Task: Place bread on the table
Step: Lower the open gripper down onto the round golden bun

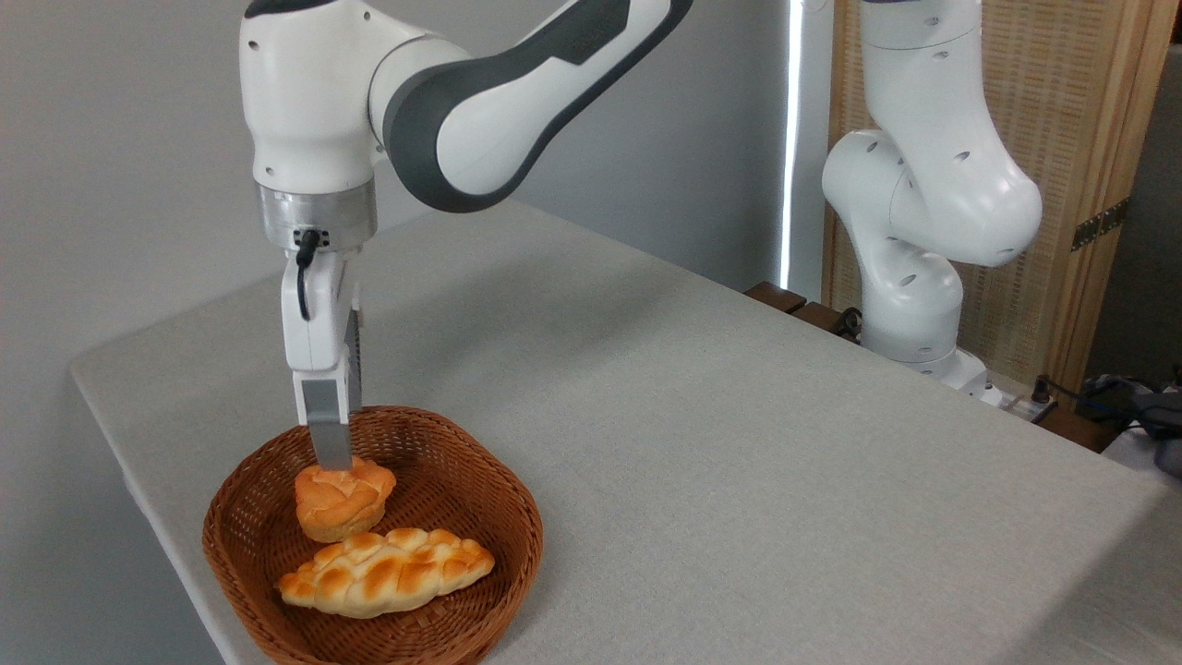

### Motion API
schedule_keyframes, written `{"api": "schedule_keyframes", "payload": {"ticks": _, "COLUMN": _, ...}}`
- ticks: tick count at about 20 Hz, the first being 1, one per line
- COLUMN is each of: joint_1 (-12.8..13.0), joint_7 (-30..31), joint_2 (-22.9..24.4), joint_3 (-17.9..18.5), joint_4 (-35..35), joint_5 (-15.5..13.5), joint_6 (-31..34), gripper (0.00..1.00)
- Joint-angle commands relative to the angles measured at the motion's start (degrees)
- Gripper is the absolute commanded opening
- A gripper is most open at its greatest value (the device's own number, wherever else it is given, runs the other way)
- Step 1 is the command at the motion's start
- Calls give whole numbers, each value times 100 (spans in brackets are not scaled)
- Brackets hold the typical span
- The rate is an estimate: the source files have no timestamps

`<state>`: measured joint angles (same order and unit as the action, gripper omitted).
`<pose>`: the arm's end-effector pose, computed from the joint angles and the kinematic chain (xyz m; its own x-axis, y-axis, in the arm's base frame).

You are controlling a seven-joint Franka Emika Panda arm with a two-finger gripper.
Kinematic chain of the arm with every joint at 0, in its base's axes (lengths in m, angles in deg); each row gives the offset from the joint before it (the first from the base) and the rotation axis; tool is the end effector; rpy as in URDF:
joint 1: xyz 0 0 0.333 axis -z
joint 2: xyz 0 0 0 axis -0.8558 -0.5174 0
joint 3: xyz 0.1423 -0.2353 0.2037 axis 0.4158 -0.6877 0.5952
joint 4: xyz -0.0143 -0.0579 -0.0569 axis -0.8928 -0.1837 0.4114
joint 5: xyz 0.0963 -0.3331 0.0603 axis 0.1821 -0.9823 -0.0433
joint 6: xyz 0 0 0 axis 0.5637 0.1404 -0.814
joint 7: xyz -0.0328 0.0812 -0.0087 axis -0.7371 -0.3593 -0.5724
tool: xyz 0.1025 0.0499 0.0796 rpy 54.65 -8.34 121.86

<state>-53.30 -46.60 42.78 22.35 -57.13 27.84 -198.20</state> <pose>0.5885 -0.1437 0.4880 0.2238 -0.9639 0.1441 -0.9593 -0.2440 -0.1420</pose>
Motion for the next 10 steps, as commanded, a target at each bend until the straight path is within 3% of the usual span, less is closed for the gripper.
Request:
{"api": "schedule_keyframes", "payload": {"ticks": 1, "joint_1": -19, "joint_7": -481, "joint_2": -117, "joint_3": 9, "joint_4": -246, "joint_5": -32, "joint_6": -443, "gripper": 100}}
{"api": "schedule_keyframes", "payload": {"ticks": 10, "joint_1": -54, "joint_7": -992, "joint_2": -266, "joint_3": 9, "joint_4": -449, "joint_5": -23, "joint_6": -1077, "gripper": 100}}
